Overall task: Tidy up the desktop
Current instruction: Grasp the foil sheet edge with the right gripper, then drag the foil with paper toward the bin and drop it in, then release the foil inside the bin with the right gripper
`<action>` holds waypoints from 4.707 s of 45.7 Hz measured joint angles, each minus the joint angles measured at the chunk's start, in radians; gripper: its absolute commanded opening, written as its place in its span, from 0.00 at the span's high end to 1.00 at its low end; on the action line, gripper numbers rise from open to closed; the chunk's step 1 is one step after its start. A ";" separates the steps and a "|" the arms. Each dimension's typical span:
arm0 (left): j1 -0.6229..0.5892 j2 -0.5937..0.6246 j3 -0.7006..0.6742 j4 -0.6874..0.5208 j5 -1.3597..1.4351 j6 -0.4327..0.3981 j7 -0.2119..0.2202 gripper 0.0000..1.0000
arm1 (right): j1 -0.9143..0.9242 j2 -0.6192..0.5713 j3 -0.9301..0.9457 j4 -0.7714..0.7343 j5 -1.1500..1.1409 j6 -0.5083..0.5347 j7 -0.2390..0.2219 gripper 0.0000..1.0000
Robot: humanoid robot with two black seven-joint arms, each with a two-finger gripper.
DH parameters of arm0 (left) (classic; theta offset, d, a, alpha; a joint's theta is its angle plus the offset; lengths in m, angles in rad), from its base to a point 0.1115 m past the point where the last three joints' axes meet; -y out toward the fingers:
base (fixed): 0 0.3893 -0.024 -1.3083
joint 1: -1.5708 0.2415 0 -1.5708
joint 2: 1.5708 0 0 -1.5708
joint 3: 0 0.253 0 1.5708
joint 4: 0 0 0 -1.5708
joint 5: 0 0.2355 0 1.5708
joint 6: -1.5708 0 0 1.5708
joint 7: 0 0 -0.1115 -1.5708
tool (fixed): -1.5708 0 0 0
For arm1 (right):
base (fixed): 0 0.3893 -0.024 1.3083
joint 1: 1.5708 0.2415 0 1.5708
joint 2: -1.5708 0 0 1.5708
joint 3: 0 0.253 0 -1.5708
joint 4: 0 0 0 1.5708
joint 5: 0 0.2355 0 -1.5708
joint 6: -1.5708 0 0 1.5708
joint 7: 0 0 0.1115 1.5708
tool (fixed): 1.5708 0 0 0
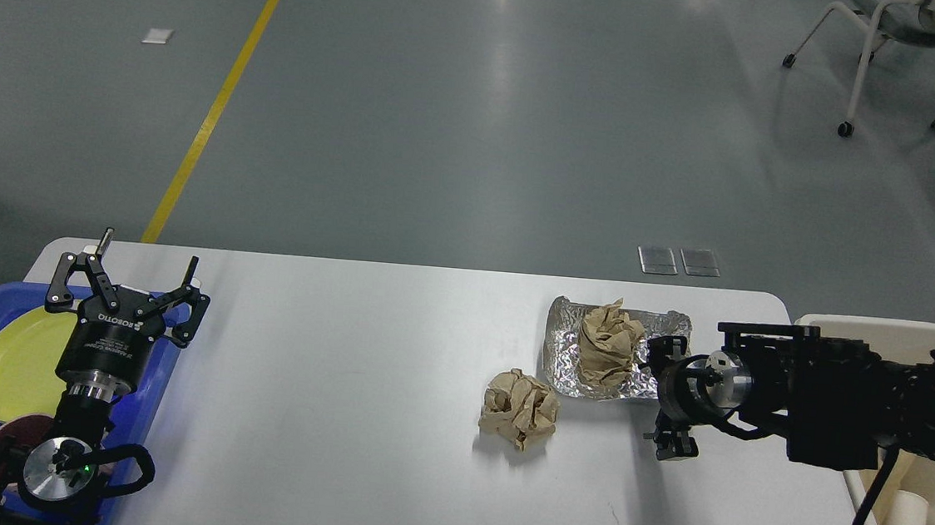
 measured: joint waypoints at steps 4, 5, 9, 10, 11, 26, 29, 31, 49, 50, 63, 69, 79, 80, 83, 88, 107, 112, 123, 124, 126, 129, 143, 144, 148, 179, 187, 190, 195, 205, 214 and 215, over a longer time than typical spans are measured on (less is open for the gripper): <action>0.000 0.000 0.000 0.000 0.000 0.000 0.000 0.04 | -0.012 0.017 -0.001 -0.013 -0.046 0.002 0.000 0.02; 0.000 0.000 0.000 0.000 0.000 0.000 0.000 0.04 | -0.013 0.019 -0.001 -0.015 -0.058 0.003 0.001 0.02; 0.000 0.000 0.000 0.000 0.000 0.000 0.000 0.04 | -0.016 0.023 0.000 -0.016 -0.095 0.004 0.001 0.14; 0.000 0.000 0.000 0.000 0.000 0.000 0.000 0.04 | -0.016 0.024 0.001 -0.016 -0.102 0.005 0.001 0.28; 0.000 0.000 0.000 0.000 0.000 0.000 0.000 0.04 | -0.016 0.024 0.001 -0.016 -0.105 0.005 0.001 0.40; 0.000 0.000 0.000 0.000 0.000 0.000 0.000 0.04 | -0.018 0.024 0.000 -0.008 -0.117 0.002 0.002 1.00; 0.000 0.000 0.000 0.000 0.000 0.000 0.000 0.04 | -0.019 0.020 0.000 -0.015 -0.117 0.003 0.003 1.00; 0.000 0.000 0.000 0.000 0.000 0.000 0.000 0.04 | -0.019 0.018 0.000 -0.018 -0.117 0.002 0.003 1.00; 0.000 0.000 0.000 0.000 0.000 0.000 0.000 0.04 | -0.036 0.022 0.006 -0.051 -0.112 -0.001 0.004 1.00; 0.000 0.000 0.000 0.000 0.000 0.000 0.000 0.04 | -0.036 0.021 0.007 -0.052 -0.112 -0.001 0.004 1.00; 0.000 0.000 0.000 0.000 0.000 0.000 0.000 0.04 | -0.015 -0.012 0.002 -0.024 -0.113 0.035 0.001 1.00; 0.000 0.000 0.000 0.000 0.000 0.000 0.000 0.04 | 0.045 -0.069 -0.033 0.040 -0.117 0.092 -0.010 1.00; 0.000 0.000 0.000 0.000 0.000 0.000 0.000 0.04 | 0.205 -0.203 -0.135 0.166 -0.118 0.203 -0.021 1.00; 0.000 0.000 0.000 0.000 0.000 0.000 0.000 0.04 | 0.220 -0.219 -0.141 0.180 -0.118 0.216 -0.021 1.00; 0.000 0.000 0.000 0.000 0.000 0.000 0.000 0.04 | 0.273 -0.263 -0.167 0.226 -0.121 0.263 -0.021 1.00; 0.000 0.000 0.000 0.000 0.000 0.000 0.000 0.04 | 0.373 -0.316 -0.229 0.303 -0.154 0.361 -0.019 1.00; 0.000 0.000 0.000 0.000 0.000 0.000 0.000 0.04 | 0.954 -0.461 -0.538 0.751 -0.270 0.513 -0.007 1.00; 0.000 0.000 0.000 0.000 0.000 0.000 0.000 0.04 | 1.028 -0.471 -0.567 0.818 -0.326 0.523 -0.007 1.00; 0.000 0.000 0.000 0.000 0.000 0.000 0.000 0.04 | 1.064 -0.493 -0.580 0.847 -0.424 0.520 -0.007 1.00; 0.000 0.000 0.000 0.000 0.000 0.000 0.000 0.04 | 1.065 -0.494 -0.584 0.845 -0.427 0.518 -0.007 1.00; 0.000 0.000 0.000 0.000 0.000 0.000 0.000 0.04 | 1.065 -0.496 -0.591 0.839 -0.431 0.515 -0.006 1.00; 0.000 0.000 0.000 0.000 0.000 0.000 0.000 0.04 | 1.062 -0.506 -0.608 0.824 -0.433 0.511 -0.005 1.00; 0.000 0.000 0.000 0.000 0.000 0.000 0.000 0.04 | 0.911 -0.691 -0.639 0.615 -0.435 0.497 -0.003 1.00; 0.000 0.000 0.000 0.000 0.000 0.000 0.000 0.04 | 0.887 -0.704 -0.636 0.584 -0.436 0.497 -0.003 1.00; 0.000 0.000 0.000 0.000 0.000 0.000 0.000 0.04 | 0.795 -0.743 -0.620 0.459 -0.438 0.500 -0.003 1.00; 0.000 0.000 0.000 0.000 0.000 0.000 0.000 0.04 | -0.239 -0.580 -0.165 -0.402 -0.445 0.388 0.082 1.00; 0.000 0.000 0.000 0.000 0.000 0.000 -0.001 0.04 | -0.455 -0.441 -0.157 -0.509 -0.448 0.147 0.087 1.00; 0.000 0.000 0.000 0.000 0.000 0.000 -0.001 0.04 | -0.512 -0.398 -0.160 -0.540 -0.454 0.081 0.087 1.00; 0.000 -0.001 0.000 0.000 0.000 0.000 -0.001 0.04 | -0.576 -0.333 -0.161 -0.570 -0.506 -0.004 0.087 1.00; 0.000 -0.001 0.000 0.000 0.000 0.000 -0.001 0.04 | -0.612 -0.260 -0.158 -0.574 -0.570 -0.048 0.085 1.00; 0.000 -0.001 0.000 0.000 0.000 0.000 0.000 0.04 | -0.612 -0.225 -0.154 -0.575 -0.573 -0.051 0.084 1.00; 0.000 -0.001 0.000 0.000 0.000 0.000 0.000 0.04 | -0.611 -0.221 -0.154 -0.575 -0.574 -0.051 0.084 1.00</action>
